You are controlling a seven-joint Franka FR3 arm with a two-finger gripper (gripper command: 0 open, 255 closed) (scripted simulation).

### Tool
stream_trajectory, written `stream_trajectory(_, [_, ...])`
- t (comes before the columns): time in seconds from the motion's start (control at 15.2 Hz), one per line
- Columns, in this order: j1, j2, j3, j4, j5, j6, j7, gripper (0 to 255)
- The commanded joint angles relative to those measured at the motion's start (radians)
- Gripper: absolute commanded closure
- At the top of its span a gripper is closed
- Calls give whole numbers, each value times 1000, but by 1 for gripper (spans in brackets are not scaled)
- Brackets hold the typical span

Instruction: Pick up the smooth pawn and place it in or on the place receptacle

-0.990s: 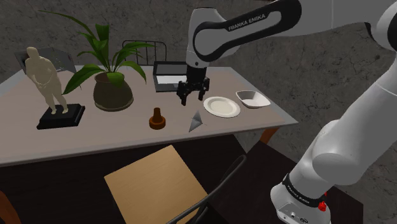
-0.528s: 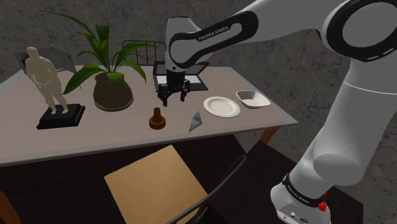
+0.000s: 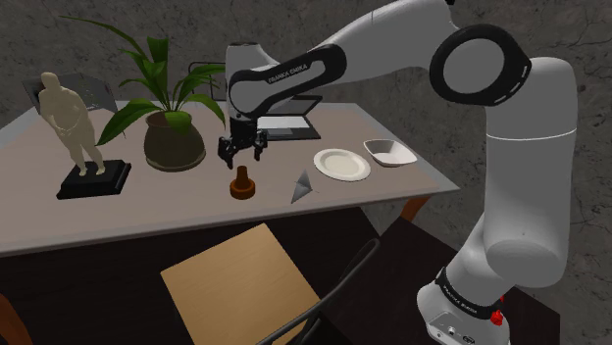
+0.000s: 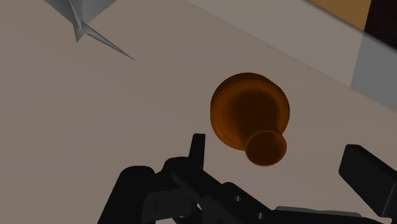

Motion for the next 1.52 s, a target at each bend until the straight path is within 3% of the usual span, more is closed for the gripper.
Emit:
stream_trajectory(0.0, [5,25,-3,11,-7,16,5,0])
stream_trajectory(0.4, [8,62,-7,-11,-15,73,10,0])
stream_trajectory(0.86, [8,62,-8,-10,-15,73,10,0])
stream_trajectory(0.92, [8,62,-8,-10,-15,73,10,255])
stream_trajectory(1.45, [8,62,-8,-10,-15,74,11,255])
